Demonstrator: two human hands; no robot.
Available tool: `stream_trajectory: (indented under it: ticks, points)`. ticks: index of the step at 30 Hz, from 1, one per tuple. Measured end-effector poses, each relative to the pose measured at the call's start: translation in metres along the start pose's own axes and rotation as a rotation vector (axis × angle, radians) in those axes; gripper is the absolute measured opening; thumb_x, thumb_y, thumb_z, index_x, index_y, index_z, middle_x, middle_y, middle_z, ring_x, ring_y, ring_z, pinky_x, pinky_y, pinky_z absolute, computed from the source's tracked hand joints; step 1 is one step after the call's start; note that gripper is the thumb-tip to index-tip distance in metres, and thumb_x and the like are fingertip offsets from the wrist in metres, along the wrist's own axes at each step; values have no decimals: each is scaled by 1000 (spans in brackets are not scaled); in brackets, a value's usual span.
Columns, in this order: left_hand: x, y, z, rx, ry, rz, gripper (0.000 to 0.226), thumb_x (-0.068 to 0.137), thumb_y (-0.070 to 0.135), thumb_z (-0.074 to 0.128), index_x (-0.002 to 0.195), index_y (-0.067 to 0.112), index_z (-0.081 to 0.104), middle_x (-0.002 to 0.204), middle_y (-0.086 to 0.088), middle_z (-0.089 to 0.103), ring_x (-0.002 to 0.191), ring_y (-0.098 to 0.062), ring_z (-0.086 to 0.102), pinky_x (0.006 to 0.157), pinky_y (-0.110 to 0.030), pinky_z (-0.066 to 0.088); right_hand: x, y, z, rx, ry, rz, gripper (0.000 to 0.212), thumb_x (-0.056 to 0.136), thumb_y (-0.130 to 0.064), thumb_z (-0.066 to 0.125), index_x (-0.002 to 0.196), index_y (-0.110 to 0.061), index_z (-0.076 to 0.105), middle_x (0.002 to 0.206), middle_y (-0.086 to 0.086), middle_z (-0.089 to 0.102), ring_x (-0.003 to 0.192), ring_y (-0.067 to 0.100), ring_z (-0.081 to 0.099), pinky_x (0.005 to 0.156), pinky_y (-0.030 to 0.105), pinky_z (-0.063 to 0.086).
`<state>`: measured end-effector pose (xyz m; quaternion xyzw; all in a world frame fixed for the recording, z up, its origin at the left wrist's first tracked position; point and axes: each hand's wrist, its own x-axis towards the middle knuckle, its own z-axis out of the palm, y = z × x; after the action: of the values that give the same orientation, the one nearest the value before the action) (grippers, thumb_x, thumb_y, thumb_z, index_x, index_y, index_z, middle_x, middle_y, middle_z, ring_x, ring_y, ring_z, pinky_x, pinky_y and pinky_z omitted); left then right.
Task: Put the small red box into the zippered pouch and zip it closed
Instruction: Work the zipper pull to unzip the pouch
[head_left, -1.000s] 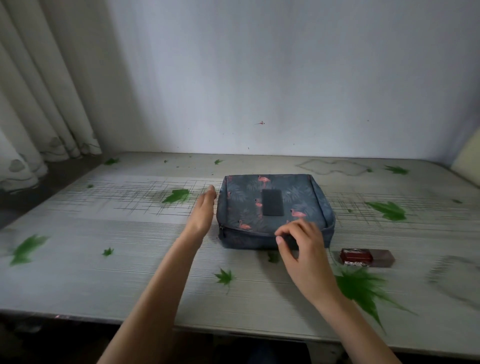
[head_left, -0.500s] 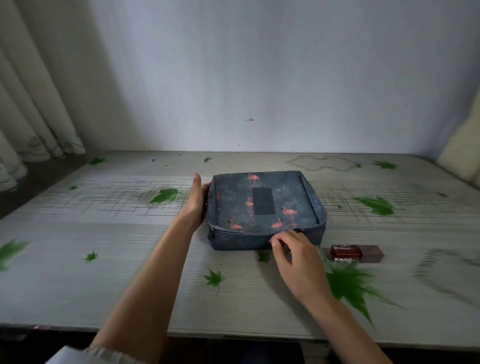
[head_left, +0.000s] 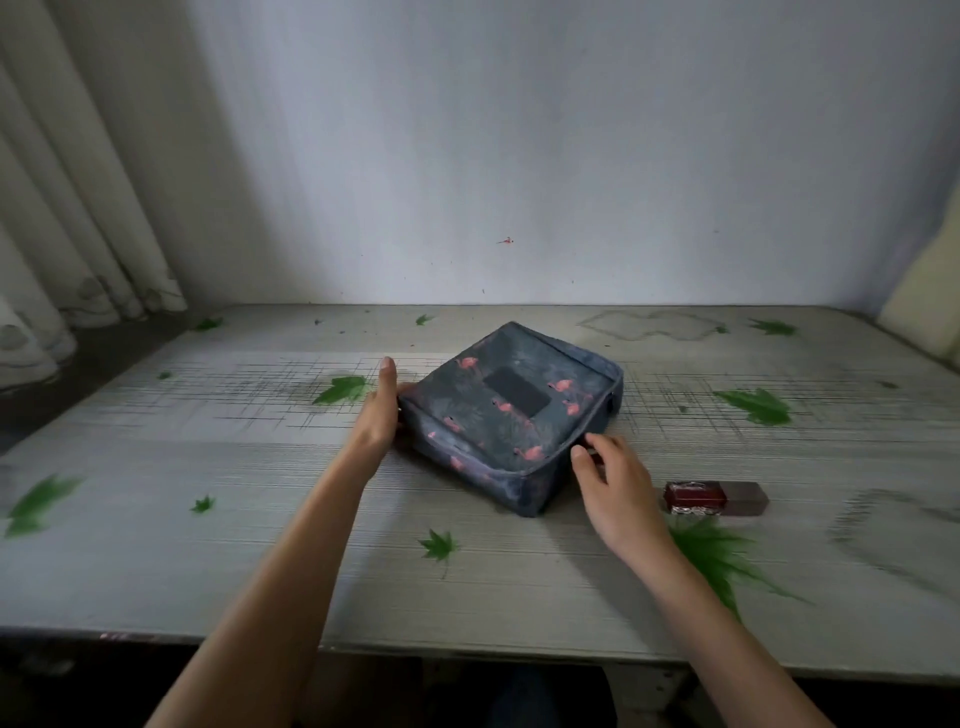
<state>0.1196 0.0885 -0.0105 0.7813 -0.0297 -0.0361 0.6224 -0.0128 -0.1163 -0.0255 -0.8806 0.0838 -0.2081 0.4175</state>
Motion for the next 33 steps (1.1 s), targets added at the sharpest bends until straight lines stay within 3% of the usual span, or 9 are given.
stream_trajectory:
  ticks: [3, 6, 10, 14, 19, 21, 24, 27, 33]
  points:
    - [-7, -2, 2, 26, 13, 25, 75, 89, 60, 8, 119, 13, 58, 125, -17, 59, 119, -29, 50, 109, -42, 33, 11, 0, -1, 105, -30, 93, 31, 95, -25, 40, 114, -5, 56, 106, 4, 53, 95, 13, 44, 80, 24, 32]
    - [-16, -3, 7, 58, 14, 41, 75, 89, 61, 9, 120, 13, 58, 126, -17, 58, 121, -30, 49, 110, -47, 32, 21, 0, -2, 330, -93, 207, 28, 96, -27, 38, 90, -12, 61, 84, -6, 58, 89, 16, 53, 69, 24, 38]
    - [-27, -4, 16, 122, 38, 28, 79, 86, 65, 11, 126, 11, 52, 131, -18, 54, 124, -30, 46, 109, -42, 32, 36, -2, -4, 621, -110, 420, 29, 97, -26, 38, 81, -17, 61, 94, 3, 63, 95, 20, 57, 91, 35, 44]
    - [-38, -4, 27, 170, 74, 49, 78, 88, 62, 14, 116, 5, 59, 121, -20, 59, 108, -30, 54, 93, -35, 40, 43, -5, -11, 821, -135, 539, 30, 97, -24, 37, 85, -13, 62, 92, 8, 65, 85, 19, 61, 72, 30, 49]
    - [-45, -4, 32, 148, 111, 61, 70, 91, 56, 17, 94, 3, 61, 101, -15, 62, 92, -25, 55, 79, -31, 42, 48, 2, -17, 699, -138, 541, 30, 95, -19, 43, 116, -3, 57, 122, 16, 60, 114, 29, 54, 97, 40, 43]
    - [-46, -3, 32, 165, 162, 75, 59, 92, 54, 18, 80, 11, 56, 90, -10, 61, 88, -25, 54, 77, -32, 42, 49, 5, -19, 608, -122, 503, 28, 93, -19, 47, 111, -3, 60, 122, 17, 60, 115, 28, 53, 98, 38, 41]
    - [-47, 0, 33, 205, 235, 145, 50, 94, 48, 20, 84, 12, 53, 99, -15, 57, 94, -28, 52, 86, -37, 42, 49, 9, -22, 467, -110, 430, 18, 90, -21, 51, 82, -14, 66, 108, 13, 66, 106, 27, 56, 97, 40, 42]
    - [-51, 6, 36, 271, 254, 243, 43, 96, 40, 24, 104, 10, 53, 109, -10, 48, 103, -24, 45, 87, -31, 32, 49, 10, -28, 346, -85, 344, 21, 88, -23, 54, 70, -20, 62, 84, 2, 64, 90, 21, 57, 80, 31, 42]
    - [-62, 19, 47, 743, 189, 526, 34, 95, 34, 35, 117, 15, 51, 123, -7, 51, 115, -22, 45, 101, -35, 31, 48, 7, -43, 203, -228, 359, 27, 89, -35, 52, 88, -10, 62, 78, 6, 67, 64, 20, 64, 44, 22, 43]
